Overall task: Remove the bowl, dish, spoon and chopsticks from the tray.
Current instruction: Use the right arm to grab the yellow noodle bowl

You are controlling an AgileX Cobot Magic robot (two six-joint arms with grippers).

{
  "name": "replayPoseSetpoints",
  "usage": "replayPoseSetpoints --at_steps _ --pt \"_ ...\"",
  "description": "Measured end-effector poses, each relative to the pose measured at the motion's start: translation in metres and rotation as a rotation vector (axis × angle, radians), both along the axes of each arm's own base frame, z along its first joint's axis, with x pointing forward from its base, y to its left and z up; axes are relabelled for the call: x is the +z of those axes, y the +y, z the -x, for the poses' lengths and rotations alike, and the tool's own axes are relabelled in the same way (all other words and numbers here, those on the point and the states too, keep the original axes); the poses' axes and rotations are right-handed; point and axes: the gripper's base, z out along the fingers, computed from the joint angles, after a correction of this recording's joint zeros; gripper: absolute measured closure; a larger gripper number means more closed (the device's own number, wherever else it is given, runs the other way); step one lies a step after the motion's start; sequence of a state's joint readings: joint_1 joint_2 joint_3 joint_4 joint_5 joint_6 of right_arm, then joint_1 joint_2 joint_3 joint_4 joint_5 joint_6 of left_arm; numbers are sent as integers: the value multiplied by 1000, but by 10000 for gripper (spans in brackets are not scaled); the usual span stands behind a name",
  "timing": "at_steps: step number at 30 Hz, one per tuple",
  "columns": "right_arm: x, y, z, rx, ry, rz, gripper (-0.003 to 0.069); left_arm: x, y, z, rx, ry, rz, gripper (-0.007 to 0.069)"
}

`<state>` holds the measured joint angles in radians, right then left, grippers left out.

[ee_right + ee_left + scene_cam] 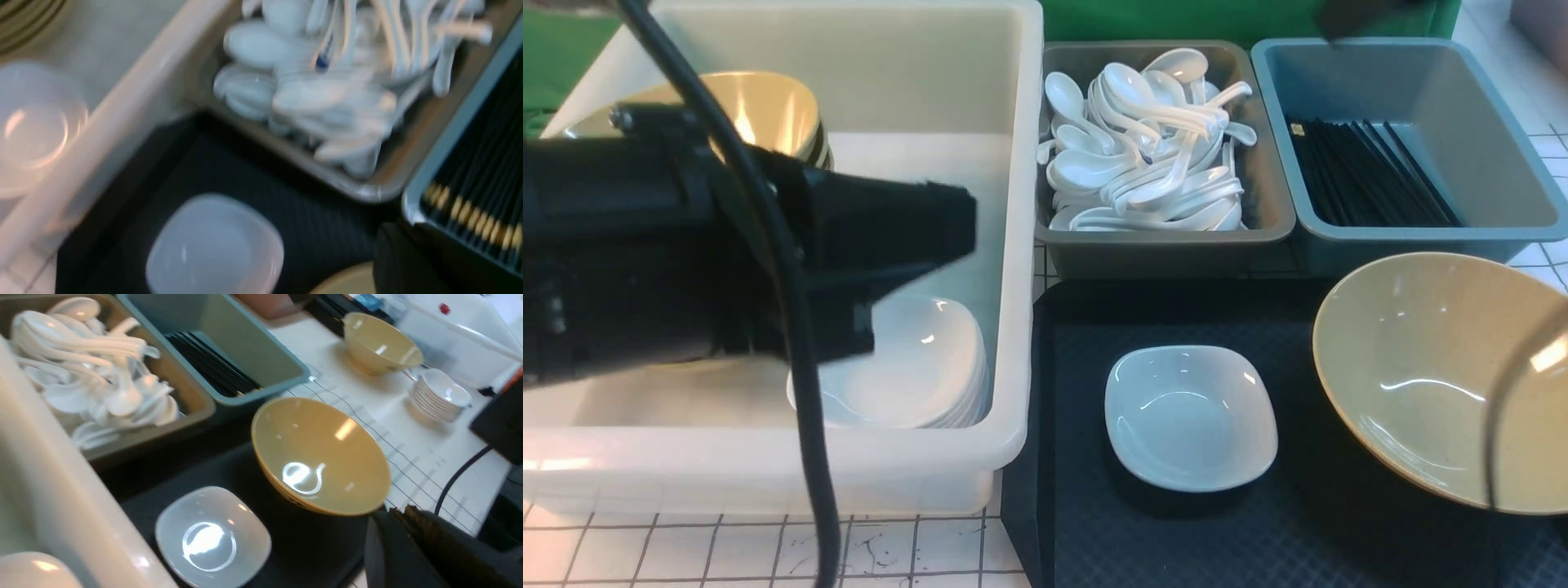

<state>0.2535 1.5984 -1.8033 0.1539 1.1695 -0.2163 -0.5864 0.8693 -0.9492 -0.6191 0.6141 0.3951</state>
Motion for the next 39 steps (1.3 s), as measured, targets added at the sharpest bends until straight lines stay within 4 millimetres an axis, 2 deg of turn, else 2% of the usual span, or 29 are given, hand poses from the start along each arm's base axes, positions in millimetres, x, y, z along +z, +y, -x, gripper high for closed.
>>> replayPoseSetpoints --at_steps 3,4,6,7,9,11,13,16,18,21,25,27,30,33,36,37,39 --pt "-9 -3 31 10 36 35 607 -1 -1 1 -15 7 -4 625" --pt "-24 -2 51 35 81 71 583 -2 -1 2 -27 11 -15 625" --pt "-52 -2 71 65 160 134 543 -2 -1 4 -46 7 -27 625" --pt "-57 -1 76 77 175 148 533 -2 -2 4 -50 7 -28 625" --pt "-89 -2 90 109 265 224 459 -2 -3 6 -89 -1 -35 625" --pt "-118 -3 99 124 338 275 355 -2 -5 9 -141 -25 -37 625" --pt "-131 -3 99 125 339 282 290 0 -7 11 -169 -50 -32 625" --pt "-154 1 89 112 270 259 146 3 -9 13 -208 -87 -12 625" --pt "-166 3 83 108 248 255 90 4 -9 14 -217 -95 -7 625" --pt "-182 7 70 119 228 273 51 4 -10 14 -221 -91 6 625" --pt "-210 10 49 154 200 357 71 4 -10 14 -223 -86 10 625" --pt "-227 10 41 177 221 406 131 4 -10 15 -232 -82 0 625" --pt "-240 11 39 182 265 428 231 2 -10 15 -237 -80 -21 625" --pt "-238 9 36 201 249 469 345 0 -9 15 -227 -72 -41 625" --pt "-228 9 38 190 251 478 391 -3 -6 13 -200 -55 -69 625" --pt "-222 10 40 183 251 478 422 -3 -6 13 -190 -52 -79 625" --pt "-201 15 46 171 237 472 537 -5 -3 11 -165 -49 -99 625"
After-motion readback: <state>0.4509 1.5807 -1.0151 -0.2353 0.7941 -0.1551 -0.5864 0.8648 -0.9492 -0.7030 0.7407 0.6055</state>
